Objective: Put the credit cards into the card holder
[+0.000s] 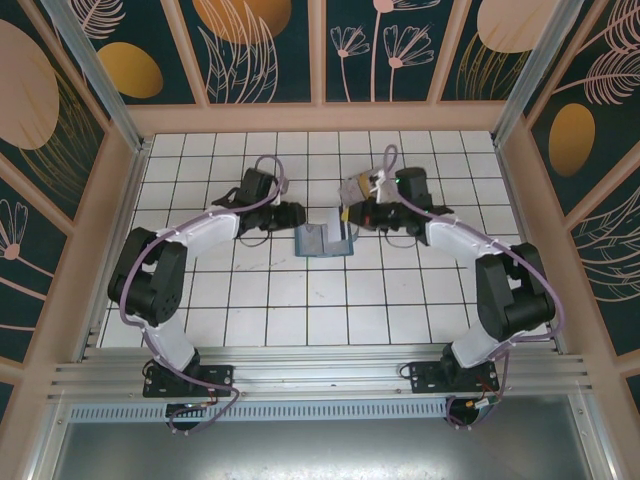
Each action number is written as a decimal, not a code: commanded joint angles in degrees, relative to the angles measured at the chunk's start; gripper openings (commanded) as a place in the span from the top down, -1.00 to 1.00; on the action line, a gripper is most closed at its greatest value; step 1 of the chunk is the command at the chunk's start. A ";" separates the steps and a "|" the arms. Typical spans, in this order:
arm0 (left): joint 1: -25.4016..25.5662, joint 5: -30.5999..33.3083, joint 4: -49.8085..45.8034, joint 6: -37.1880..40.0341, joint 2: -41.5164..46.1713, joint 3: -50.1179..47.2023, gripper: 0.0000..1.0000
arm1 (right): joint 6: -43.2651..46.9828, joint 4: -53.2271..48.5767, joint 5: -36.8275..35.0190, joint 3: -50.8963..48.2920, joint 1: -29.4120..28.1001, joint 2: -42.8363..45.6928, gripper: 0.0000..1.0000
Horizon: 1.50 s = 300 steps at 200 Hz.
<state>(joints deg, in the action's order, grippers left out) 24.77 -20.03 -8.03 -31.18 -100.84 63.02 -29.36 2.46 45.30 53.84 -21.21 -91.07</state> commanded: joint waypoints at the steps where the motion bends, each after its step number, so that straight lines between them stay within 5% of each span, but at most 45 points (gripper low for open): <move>1: -0.97 3.13 -1.70 1.48 2.14 -4.89 0.05 | -3.35 6.61 -5.76 -2.37 -1.72 -2.02 1.00; 61: -1.05 1.00 2.44 0.28 -3.53 -6.81 0.33 | -5.58 12.35 -10.90 -0.23 -4.44 -11.17 1.00; 300: 1.17 -4.63 8.68 -3.72 -8.83 -9.10 0.39 | -3.94 4.57 -17.00 7.59 -7.68 -21.50 1.00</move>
<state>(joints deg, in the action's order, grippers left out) 23.31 -22.52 -1.45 -33.52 -106.87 55.79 -33.43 9.63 31.22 60.69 -27.62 -111.50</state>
